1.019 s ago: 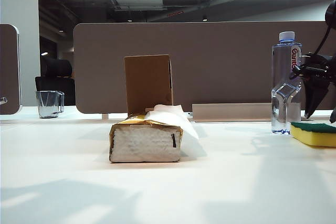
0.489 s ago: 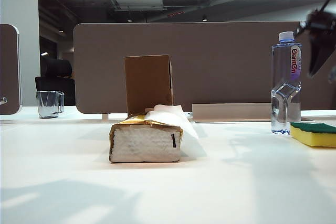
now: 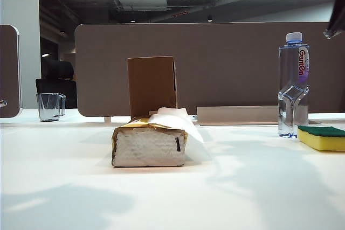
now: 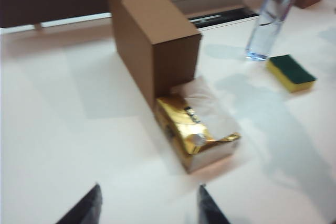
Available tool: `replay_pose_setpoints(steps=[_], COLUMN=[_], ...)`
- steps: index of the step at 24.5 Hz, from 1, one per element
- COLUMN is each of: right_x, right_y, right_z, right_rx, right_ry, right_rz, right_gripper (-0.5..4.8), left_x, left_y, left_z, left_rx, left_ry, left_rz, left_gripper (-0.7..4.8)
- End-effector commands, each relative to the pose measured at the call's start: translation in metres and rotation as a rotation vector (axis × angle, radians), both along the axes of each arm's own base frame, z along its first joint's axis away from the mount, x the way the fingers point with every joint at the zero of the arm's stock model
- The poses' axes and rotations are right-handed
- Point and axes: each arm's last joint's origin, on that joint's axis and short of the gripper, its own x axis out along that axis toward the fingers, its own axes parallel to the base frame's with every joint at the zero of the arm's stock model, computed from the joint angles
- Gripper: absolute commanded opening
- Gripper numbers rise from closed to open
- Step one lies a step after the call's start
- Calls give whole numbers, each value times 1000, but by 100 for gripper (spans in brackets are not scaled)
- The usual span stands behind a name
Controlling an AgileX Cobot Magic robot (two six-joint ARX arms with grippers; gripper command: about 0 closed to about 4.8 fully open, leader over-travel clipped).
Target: Move the sponge from left to right to wipe the table, avoiding obstacles on the table, and finally reaching the bottle of mineral water.
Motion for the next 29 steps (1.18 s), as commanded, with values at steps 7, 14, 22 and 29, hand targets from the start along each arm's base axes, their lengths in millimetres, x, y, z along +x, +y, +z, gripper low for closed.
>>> replay_pose_setpoints(steps=[7,14,22,29], right_x=[-22,-32,-37,-41], right_y=[2,2,2,3], right_z=[-4,-11,-20,-20], right_rx=[-9,-17,-27,-31], right_ry=[-45,-84,-77,-88], right_rz=[35,37,47,49], right_gripper=[-7,-7,-7,-7], left_x=[2,3,-2,-12], left_y=[4,6,13,21], left_z=[4,5,7,8], left_rx=[105,134,174,163], left_ry=[-91,-108,-157,-189], left_rz=[96,197,326,378], left_gripper=[106,51,-6,-6])
